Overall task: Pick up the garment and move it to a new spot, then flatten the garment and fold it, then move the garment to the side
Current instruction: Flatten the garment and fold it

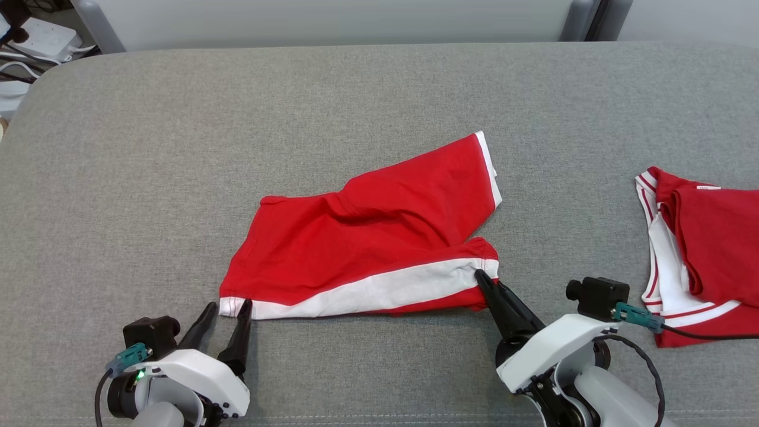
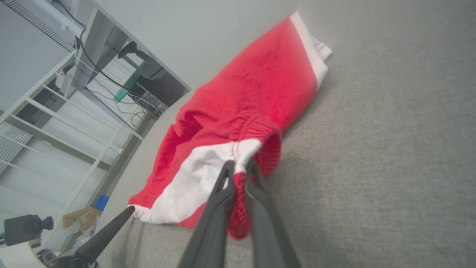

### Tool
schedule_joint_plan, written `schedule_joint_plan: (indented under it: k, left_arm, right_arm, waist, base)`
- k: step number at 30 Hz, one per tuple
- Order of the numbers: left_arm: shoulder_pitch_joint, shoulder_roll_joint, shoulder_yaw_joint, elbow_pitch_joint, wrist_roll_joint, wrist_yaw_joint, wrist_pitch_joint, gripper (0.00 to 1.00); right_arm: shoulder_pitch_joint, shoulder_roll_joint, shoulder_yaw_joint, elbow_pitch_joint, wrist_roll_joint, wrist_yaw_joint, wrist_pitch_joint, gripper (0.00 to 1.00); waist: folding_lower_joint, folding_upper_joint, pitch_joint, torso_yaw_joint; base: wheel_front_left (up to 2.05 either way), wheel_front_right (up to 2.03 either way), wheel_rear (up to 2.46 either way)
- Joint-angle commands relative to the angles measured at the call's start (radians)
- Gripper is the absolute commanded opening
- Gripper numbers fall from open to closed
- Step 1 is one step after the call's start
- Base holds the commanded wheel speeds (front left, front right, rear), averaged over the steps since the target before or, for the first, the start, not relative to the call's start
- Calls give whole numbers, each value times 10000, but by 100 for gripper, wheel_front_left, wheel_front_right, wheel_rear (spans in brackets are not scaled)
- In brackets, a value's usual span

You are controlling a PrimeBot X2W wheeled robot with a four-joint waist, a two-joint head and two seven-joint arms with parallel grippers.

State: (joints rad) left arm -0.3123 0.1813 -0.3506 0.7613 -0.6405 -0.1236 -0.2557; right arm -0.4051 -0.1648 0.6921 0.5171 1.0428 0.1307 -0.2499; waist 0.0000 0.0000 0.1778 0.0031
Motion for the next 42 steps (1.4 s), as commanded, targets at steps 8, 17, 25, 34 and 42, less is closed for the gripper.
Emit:
schedule_joint_plan:
  k: [8, 17, 25, 34, 42]
  left_arm:
    - [-261, 419, 129, -213, -348, -71, -61, 100]
    - [-413, 733, -491, -432, -923, -71, -61, 0]
    - [-614, 1086, -928, -874, -1376, -71, -61, 0]
    - [-2307, 1898, -1631, -1622, -2381, -71, -61, 0]
    - [-5119, 2454, -2026, -1298, -3381, -71, 223, 0]
  right_arm:
    - [-176, 107, 237, -238, -25, 0, -118, 0]
    - [-271, 115, 132, -209, -109, 0, -118, 0]
    - [-451, -19, -326, -223, -195, 0, -118, 0]
    - [-1799, 14, -566, -179, -568, 0, -118, 0]
    - [-4328, -8, -689, 229, -31, 0, -87, 0]
  waist:
    - [0, 0, 108, -99]
    - [0, 0, 265, -182]
    - [0, 0, 94, 0]
    - [0, 0, -324, 185]
    - [0, 0, -816, 275]
  base:
    - [0, 0, 0]
    - [0, 0, 0]
    - [0, 0, 0]
    - [0, 0, 0]
    - [0, 0, 0]
